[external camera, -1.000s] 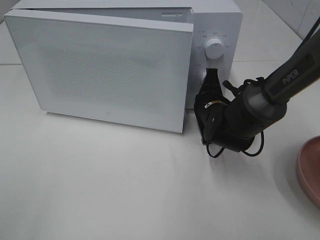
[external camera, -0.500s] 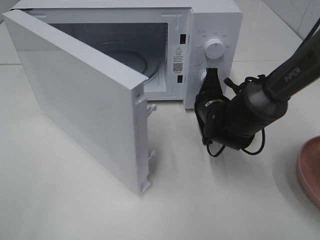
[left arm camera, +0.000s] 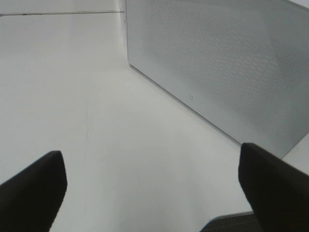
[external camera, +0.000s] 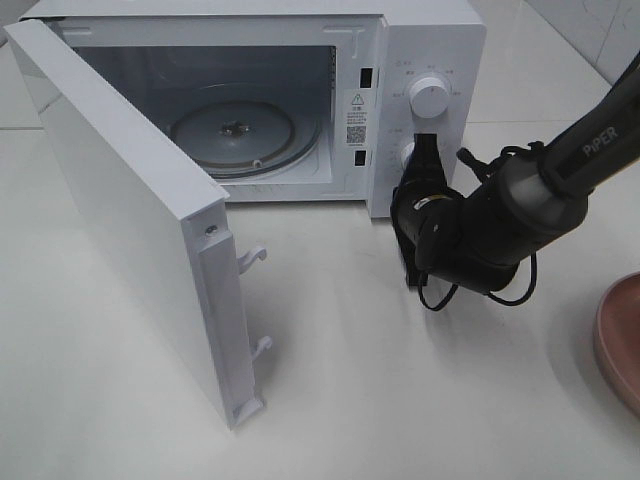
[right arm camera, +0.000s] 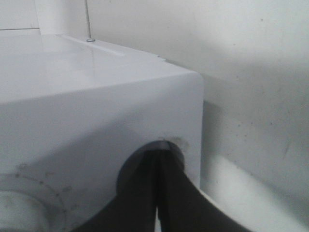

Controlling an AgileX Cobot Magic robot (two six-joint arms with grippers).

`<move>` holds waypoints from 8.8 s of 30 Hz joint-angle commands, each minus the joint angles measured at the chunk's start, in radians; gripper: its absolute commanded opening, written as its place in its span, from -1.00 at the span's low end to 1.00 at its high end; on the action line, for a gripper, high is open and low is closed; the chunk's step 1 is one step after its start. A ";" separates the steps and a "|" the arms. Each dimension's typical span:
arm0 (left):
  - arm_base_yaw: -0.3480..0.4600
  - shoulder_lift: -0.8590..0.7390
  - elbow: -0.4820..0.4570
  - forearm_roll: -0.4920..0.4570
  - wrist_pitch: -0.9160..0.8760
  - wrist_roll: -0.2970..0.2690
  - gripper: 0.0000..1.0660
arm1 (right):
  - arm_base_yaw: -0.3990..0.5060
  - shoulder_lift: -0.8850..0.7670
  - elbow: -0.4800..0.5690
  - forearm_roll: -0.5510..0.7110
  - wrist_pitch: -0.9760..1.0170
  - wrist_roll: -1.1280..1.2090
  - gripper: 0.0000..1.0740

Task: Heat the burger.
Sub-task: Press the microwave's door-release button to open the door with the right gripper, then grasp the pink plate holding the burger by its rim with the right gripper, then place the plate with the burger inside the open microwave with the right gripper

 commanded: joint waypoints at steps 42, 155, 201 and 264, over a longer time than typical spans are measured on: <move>-0.002 0.001 0.001 0.003 -0.003 0.000 0.66 | -0.008 -0.631 0.386 -0.159 0.783 -0.806 -1.00; -0.002 0.001 0.001 0.003 -0.003 0.000 0.66 | -0.427 -0.445 0.348 -0.967 1.304 -1.064 -1.00; -0.002 0.001 0.001 0.003 -0.003 0.000 0.66 | -0.122 -0.633 0.348 -1.440 1.681 -0.576 -1.00; -0.002 0.001 0.001 0.003 -0.003 0.000 0.66 | 0.463 -0.852 0.348 -1.406 1.828 -0.877 -1.00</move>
